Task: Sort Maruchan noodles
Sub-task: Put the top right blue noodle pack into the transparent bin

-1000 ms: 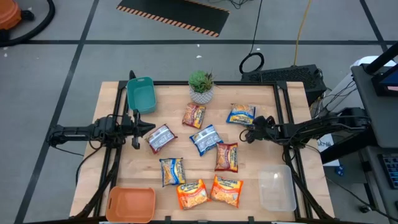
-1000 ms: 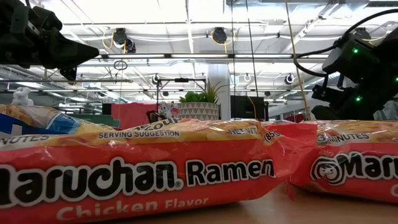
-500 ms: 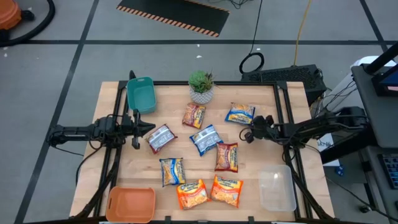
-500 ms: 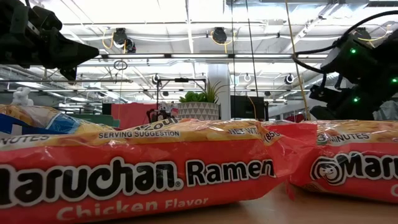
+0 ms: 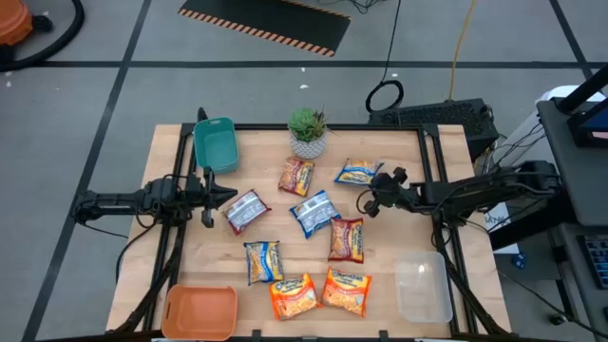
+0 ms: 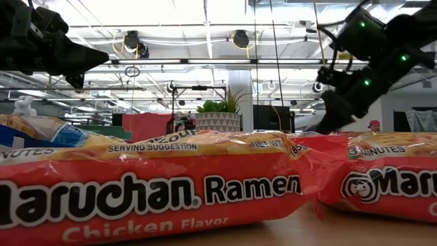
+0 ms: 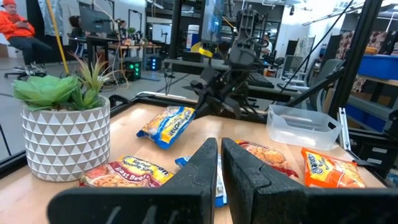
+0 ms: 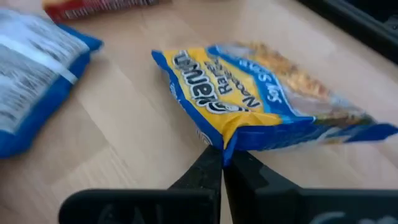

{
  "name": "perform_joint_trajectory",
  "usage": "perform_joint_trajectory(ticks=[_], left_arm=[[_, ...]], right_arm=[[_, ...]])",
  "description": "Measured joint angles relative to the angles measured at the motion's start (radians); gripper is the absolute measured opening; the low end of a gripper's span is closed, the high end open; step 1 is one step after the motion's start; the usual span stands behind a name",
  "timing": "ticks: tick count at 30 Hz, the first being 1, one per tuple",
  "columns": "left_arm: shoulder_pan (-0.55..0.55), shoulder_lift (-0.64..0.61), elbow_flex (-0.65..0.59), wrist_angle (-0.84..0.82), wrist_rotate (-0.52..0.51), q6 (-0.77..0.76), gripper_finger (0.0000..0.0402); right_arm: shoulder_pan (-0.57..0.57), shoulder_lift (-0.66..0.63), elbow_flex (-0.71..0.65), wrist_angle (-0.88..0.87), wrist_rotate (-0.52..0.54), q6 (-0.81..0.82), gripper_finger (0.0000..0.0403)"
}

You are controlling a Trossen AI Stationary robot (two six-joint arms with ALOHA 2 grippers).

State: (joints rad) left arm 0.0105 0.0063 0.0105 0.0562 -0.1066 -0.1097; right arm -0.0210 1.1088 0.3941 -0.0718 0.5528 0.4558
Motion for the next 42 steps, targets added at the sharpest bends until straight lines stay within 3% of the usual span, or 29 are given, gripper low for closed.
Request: perform_joint_trajectory(ticks=[13,21,27,33,42], left_arm=[[0.000,0.000,0.000,-0.008,-0.001,0.000,0.0026],[-0.008,0.000,0.000,-0.001,-0.001,-0.055,0.0026],[-0.071,0.000,0.000,0.043,-0.012,-0.045,0.0026],[-0.156,0.000,0.000,0.058,-0.097,0.035,0.0026],[-0.288,0.019,0.000,0.139,-0.192,0.176,0.0027]], right_arm=[[0.157,-0.001,0.219,-0.053,0.149,-0.105,0.0000],[0.219,-0.001,0.275,-0.031,0.232,-0.133,0.0000],[0.255,-0.001,0.326,0.056,0.240,-0.161,0.0000],[0.312,-0.001,0.366,0.125,0.313,-0.213,0.0000],[0.364,0.004,0.375,0.256,0.317,-0.215,0.0000]])
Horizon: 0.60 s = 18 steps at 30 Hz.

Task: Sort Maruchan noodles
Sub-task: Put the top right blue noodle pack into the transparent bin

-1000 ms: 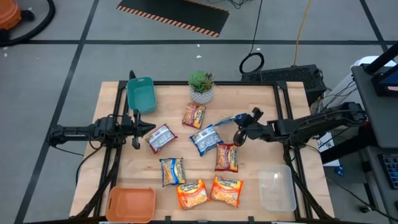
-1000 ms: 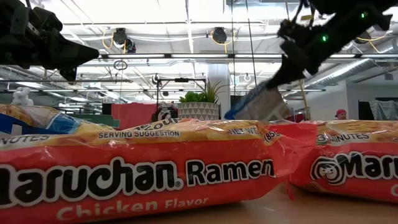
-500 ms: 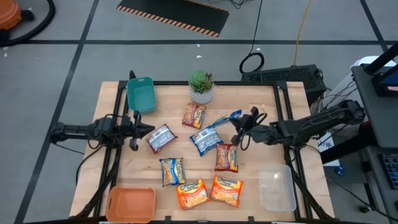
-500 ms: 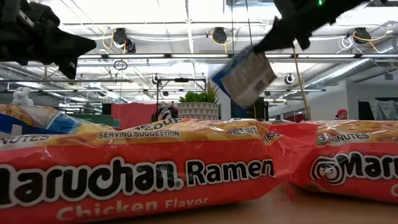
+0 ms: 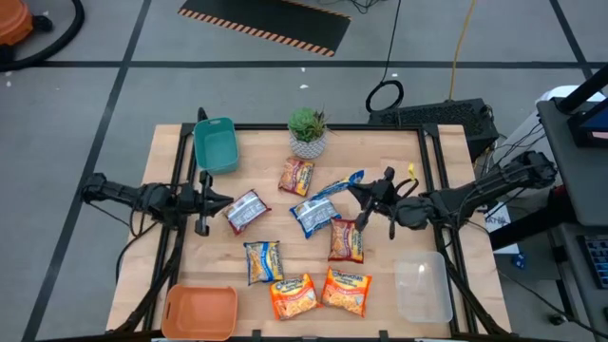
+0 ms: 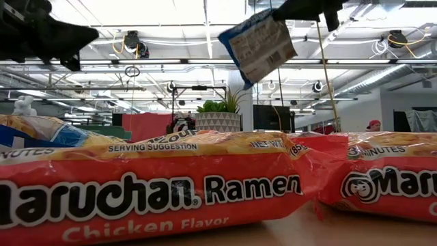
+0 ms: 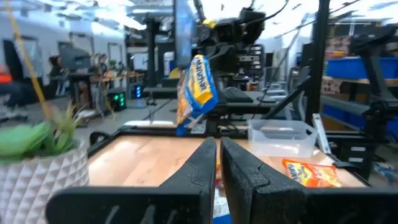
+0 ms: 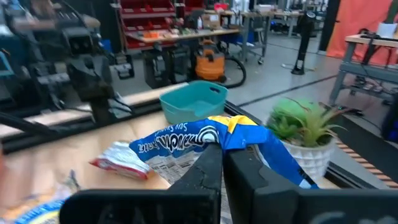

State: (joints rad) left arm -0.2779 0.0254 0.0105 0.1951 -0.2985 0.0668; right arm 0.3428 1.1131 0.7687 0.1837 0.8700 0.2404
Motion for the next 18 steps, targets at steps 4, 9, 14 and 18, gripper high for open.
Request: perform_joint_trajectory(ticks=[4,9,14,18], left_arm=[[-0.043,0.072,0.000,0.092,-0.021,0.071,0.0031],[-0.075,0.210,0.000,0.227,-0.101,0.109,0.0099],[-0.090,0.368,0.000,0.394,-0.117,0.149,0.0201],[-0.105,0.501,0.010,0.538,-0.118,0.194,0.0261]], right_arm=[[0.036,0.006,0.000,0.089,-0.001,-0.027,0.0000],[0.078,0.028,0.001,0.226,-0.002,-0.124,0.0000],[0.098,0.059,0.001,0.299,0.046,-0.173,0.0000],[0.101,0.078,0.001,0.348,0.046,-0.175,0.0000]])
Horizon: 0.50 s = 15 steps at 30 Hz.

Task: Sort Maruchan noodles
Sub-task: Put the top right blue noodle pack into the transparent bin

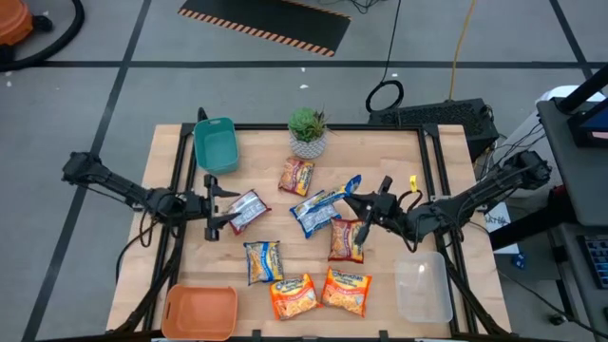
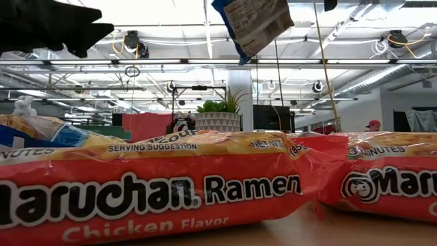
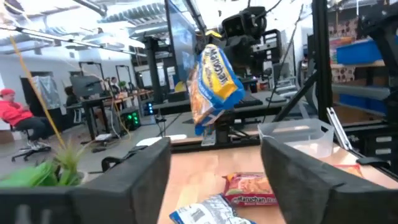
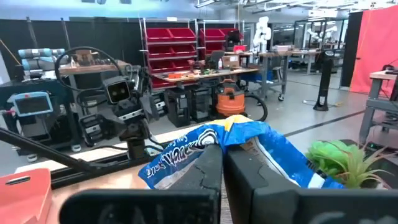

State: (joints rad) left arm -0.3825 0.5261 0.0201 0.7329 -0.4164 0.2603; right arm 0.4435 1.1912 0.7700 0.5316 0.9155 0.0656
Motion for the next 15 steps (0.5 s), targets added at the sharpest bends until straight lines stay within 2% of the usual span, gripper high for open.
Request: perform_joint_trajectory(ticks=[4,10,15], left_arm=[[-0.016,0.130,0.068,0.034,0.001,0.050,0.0283],[-0.036,0.354,0.187,0.032,0.003,0.130,0.0285],[-0.035,0.532,0.291,0.037,0.003,0.107,0.0285]], right_arm=[[0.005,0.018,0.005,0.031,0.000,-0.012,0.0000],[0.007,0.019,0.006,0.026,-0.002,-0.005,0.0000],[0.025,0.019,0.006,0.026,-0.001,-0.010,0.0000]])
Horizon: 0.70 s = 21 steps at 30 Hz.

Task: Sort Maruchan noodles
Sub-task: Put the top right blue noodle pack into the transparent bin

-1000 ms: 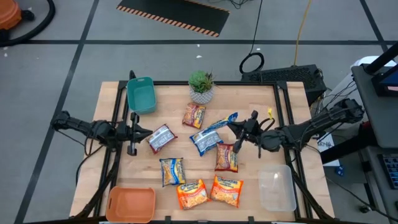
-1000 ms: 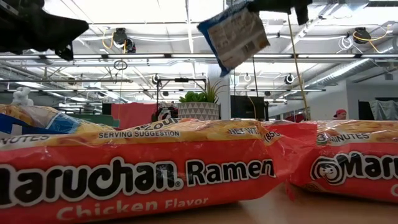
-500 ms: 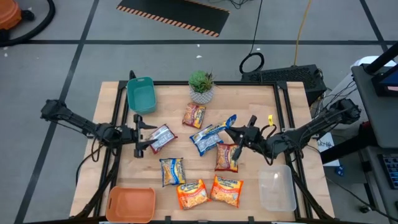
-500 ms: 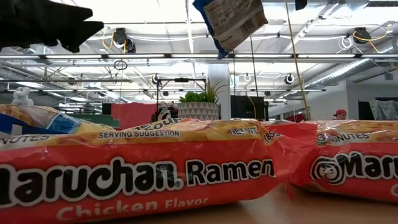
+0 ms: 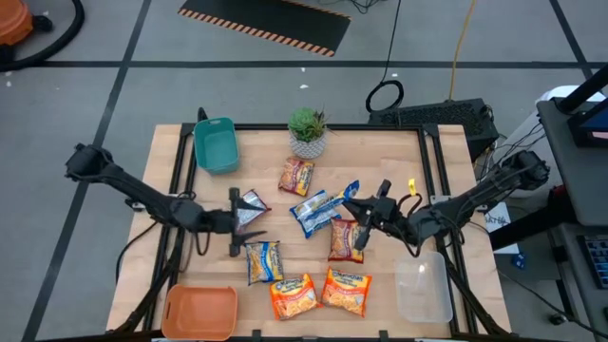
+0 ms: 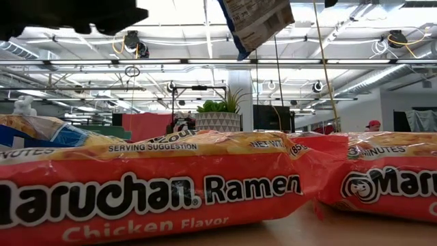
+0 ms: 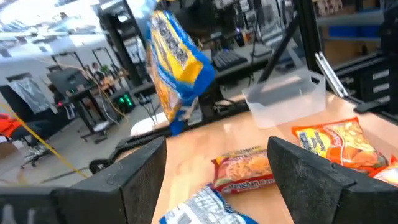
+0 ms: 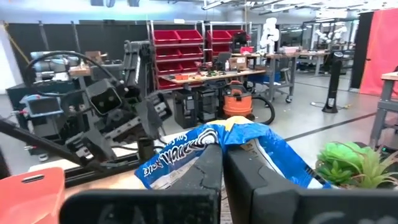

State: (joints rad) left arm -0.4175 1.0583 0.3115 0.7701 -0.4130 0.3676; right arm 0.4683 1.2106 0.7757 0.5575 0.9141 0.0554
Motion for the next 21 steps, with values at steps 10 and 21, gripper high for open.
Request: perform_joint_trajectory(ticks=[10,21], left_arm=[[0.002,0.273,0.167,0.002,-0.071,0.004,0.0297],[0.007,0.453,0.340,0.095,-0.197,0.014,0.0388]], right_arm=[[0.019,0.000,0.000,0.008,0.001,0.004,0.0000],[0.045,-0.005,0.000,0.032,-0.002,-0.005,0.0000]])
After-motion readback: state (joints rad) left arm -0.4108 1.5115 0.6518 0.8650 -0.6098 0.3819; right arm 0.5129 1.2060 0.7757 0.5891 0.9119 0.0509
